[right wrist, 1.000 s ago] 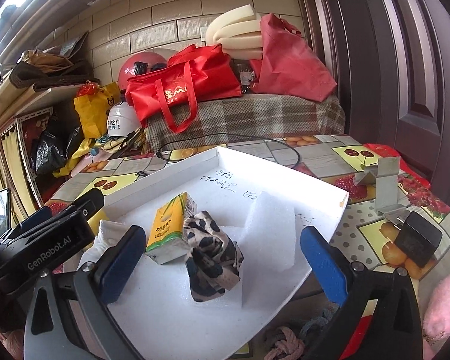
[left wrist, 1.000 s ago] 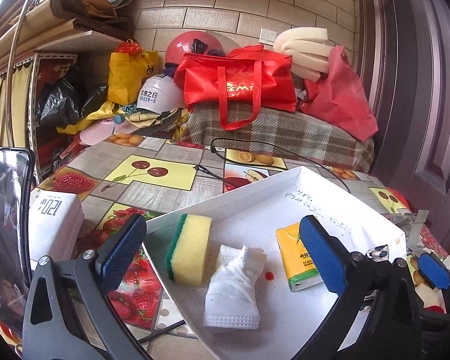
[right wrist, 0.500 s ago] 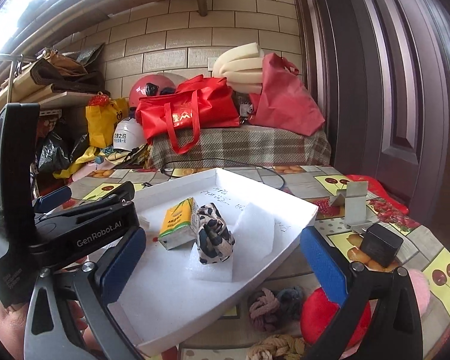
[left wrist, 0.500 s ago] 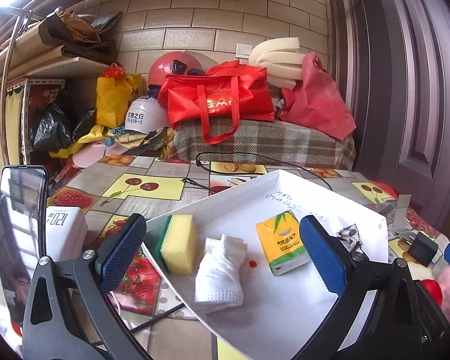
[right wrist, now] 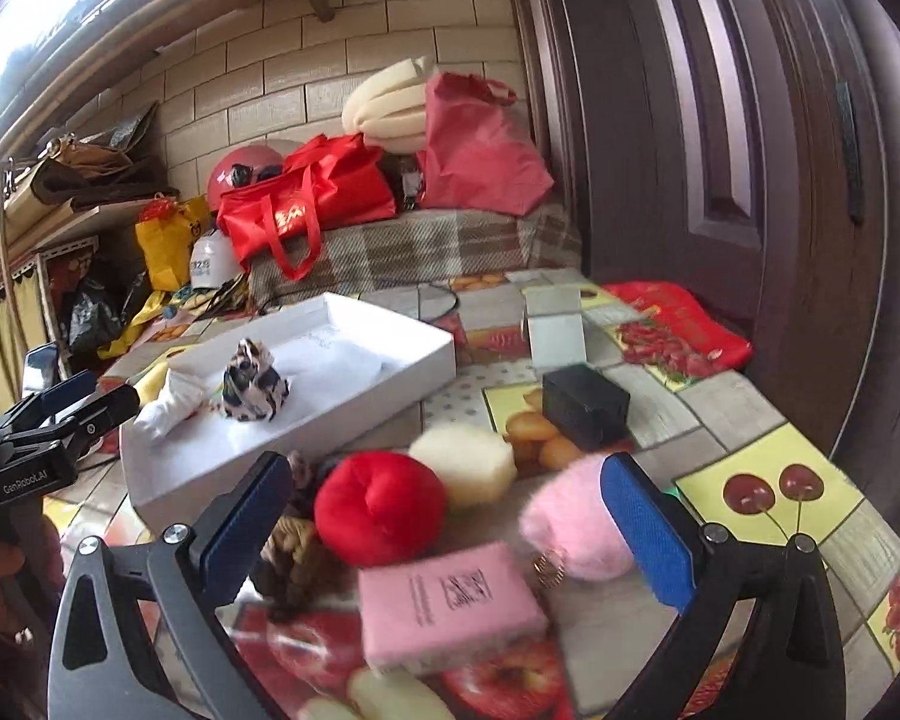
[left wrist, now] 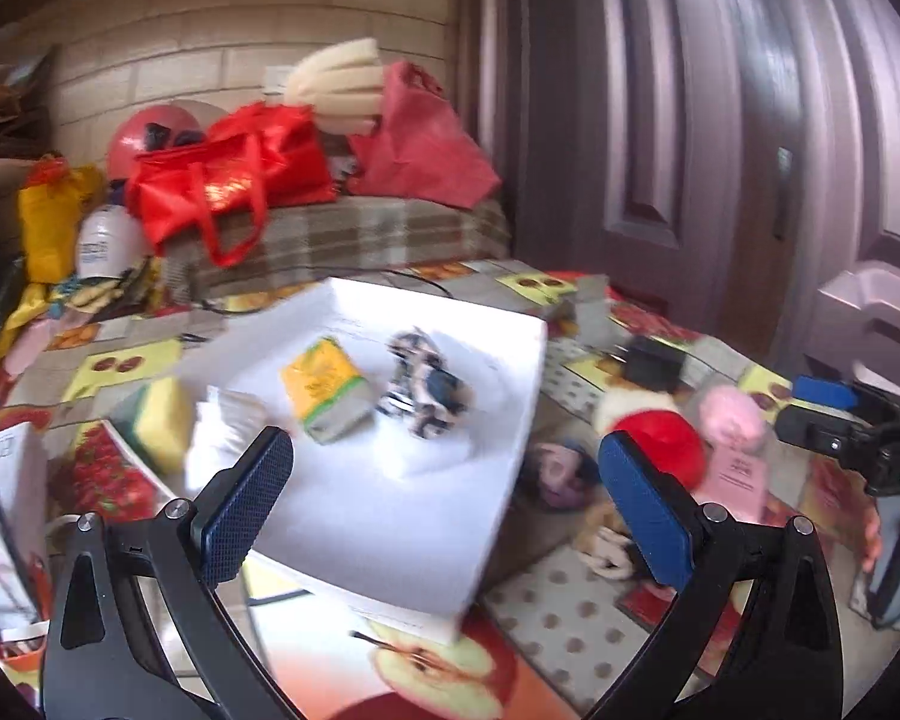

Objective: Organize soft objects
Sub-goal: 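Grasp the braided hair ties with the left tool while the right tool grasps the pink tissue pack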

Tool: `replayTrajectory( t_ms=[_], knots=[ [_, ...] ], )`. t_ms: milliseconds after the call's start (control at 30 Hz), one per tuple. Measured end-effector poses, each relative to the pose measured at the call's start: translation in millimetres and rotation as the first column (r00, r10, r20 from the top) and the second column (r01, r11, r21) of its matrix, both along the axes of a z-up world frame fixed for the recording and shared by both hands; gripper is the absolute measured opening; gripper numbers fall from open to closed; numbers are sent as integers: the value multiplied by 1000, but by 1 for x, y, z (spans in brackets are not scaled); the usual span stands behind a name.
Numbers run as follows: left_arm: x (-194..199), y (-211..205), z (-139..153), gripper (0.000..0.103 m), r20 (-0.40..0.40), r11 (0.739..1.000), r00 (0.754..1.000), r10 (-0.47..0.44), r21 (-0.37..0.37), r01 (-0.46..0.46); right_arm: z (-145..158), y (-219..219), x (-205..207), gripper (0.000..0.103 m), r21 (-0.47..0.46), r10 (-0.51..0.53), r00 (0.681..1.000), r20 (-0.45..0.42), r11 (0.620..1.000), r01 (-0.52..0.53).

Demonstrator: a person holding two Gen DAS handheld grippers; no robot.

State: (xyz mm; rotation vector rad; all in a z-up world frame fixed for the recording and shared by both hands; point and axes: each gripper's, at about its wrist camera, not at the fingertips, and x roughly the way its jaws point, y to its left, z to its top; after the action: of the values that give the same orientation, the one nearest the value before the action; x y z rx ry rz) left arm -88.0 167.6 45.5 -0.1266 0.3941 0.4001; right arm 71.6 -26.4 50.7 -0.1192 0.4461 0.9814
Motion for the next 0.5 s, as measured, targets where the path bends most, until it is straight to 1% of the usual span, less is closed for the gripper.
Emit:
replayTrajectory(
  t_ms=[67,100,200,267,367,433,467,500],
  knots=[
    [13,-15,-3,103,-54,995,994,-94,-19,93,-4,-11,6,103,-46,76,996,-42,996,-78],
    [20,-21,-5,103,-85,992,988,-127,-30,124,-6,-14,5,103,-75,105,993,-52,991,-109],
    [40,-34,-16,103,-184,981,965,-188,-85,175,-14,-11,4,103,-146,157,984,-88,975,-168],
    [48,-38,-20,101,-214,977,956,-200,-113,179,-21,-1,4,103,-190,182,976,-123,961,-203],
    [57,-43,-26,98,-268,979,944,-194,-107,171,-30,17,3,103,-254,202,968,-152,938,-236],
    [60,-45,-29,95,-287,979,938,-197,-99,176,-36,27,1,101,-295,209,965,-159,923,-249],
    [60,-46,-30,95,-292,979,936,-198,-95,178,-39,31,1,92,-314,215,962,-166,914,-258],
    [61,-47,-30,95,-299,980,934,-197,-89,178,-43,34,1,85,-332,222,958,-178,903,-271]
  ],
)
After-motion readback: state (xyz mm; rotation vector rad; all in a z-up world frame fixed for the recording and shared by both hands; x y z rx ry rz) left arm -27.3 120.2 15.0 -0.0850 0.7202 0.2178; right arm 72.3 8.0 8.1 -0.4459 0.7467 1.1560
